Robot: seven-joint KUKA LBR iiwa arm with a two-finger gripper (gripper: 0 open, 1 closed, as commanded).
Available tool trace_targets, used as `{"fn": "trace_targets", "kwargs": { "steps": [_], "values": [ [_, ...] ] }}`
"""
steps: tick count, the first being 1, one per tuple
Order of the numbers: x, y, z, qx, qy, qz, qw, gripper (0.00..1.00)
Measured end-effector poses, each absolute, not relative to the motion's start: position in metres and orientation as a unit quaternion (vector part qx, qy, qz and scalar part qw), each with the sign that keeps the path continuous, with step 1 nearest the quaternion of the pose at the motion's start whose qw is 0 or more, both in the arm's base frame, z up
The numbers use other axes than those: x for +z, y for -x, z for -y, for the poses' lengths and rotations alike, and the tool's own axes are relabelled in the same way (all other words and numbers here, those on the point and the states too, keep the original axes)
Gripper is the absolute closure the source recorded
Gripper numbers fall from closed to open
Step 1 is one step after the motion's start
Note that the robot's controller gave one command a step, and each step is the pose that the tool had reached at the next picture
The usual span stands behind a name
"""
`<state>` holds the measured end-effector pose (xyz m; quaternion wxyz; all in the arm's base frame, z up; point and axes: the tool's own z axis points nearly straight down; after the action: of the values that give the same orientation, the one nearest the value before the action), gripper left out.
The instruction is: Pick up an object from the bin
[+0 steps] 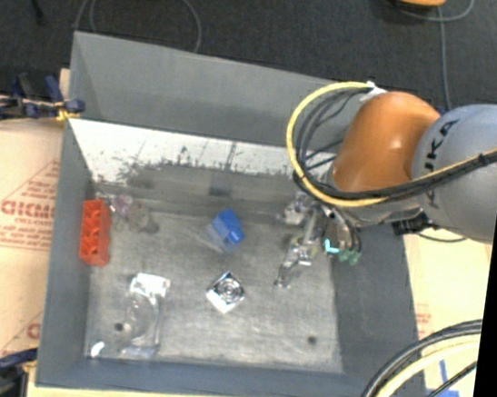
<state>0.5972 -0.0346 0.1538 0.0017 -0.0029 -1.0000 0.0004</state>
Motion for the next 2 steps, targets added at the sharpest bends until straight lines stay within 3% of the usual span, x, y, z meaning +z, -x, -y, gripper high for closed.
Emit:
{"fn": "trace_targets", "kwargs": {
  "steps": [1,2],
  "values": [
    [0.0731,-0.5413,-0.0266,0.001,-0.063,0.998,-0.006,0.00],
    [0.0766,-0.5443,-0.0266,0.001,-0.063,0.998,-0.010,1.00]
  ]
}}
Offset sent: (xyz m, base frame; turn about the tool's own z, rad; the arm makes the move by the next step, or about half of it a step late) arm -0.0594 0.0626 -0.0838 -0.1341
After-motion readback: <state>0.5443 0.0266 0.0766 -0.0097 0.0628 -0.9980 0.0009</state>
